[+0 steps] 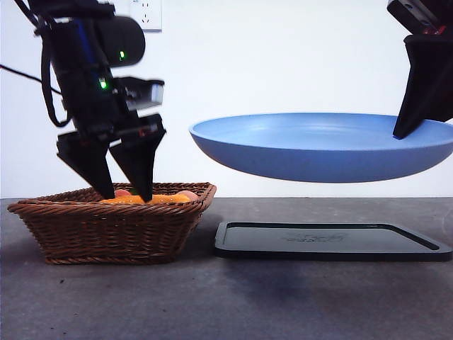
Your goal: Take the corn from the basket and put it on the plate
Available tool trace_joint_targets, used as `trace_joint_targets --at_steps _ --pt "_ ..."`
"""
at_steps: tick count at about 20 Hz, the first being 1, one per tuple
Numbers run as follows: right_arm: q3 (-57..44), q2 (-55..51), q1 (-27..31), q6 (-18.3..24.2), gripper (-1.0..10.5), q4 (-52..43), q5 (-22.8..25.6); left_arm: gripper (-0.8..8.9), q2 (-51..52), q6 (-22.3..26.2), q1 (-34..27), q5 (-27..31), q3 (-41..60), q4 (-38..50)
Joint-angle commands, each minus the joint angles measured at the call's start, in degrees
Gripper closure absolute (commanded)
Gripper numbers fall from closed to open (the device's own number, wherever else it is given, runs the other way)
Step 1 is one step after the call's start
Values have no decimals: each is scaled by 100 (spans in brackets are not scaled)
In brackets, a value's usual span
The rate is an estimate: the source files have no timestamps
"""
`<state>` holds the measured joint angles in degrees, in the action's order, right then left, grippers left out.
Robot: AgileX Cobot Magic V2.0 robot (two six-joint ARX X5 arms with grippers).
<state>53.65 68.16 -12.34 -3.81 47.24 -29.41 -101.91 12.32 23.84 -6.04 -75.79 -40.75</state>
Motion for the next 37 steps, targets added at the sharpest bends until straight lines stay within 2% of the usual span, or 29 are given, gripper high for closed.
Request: trace_joint_targets --at_steps 1,7,11,14,20,24,27,31,33,37 --pt "120 20 -9 131 944 -48 -59 411 -243 55 72 7 -98 138" --pt "120 20 66 170 944 -55 -57 417 -531 24 105 11 -98 256" --pt "120 20 173 175 944 -79 -59 554 -529 -2 109 13 -101 210" --pt "120 20 173 173 944 -79 -59 606 -527 -61 109 11 -153 -33" --pt "120 20 173 173 944 -94 -59 607 -522 -155 111 -79 -669 -833" --pt "120 33 208 138 944 -221 -48 607 -522 -297 118 -730 -1196 -1366" --pt "120 122 214 96 944 -260 138 607 -457 -319 175 -1502 -1543 -1679" --pt "120 568 289 11 944 -326 140 607 -216 -402 315 -2588 -1740 -1676" --pt "120 876 313 -160 944 -560 125 607 -146 -400 487 -2817 -1749 -1661" --pt "120 1314 302 -542 944 -1078 -271 607 -170 -216 984 -2815 -1746 -1480"
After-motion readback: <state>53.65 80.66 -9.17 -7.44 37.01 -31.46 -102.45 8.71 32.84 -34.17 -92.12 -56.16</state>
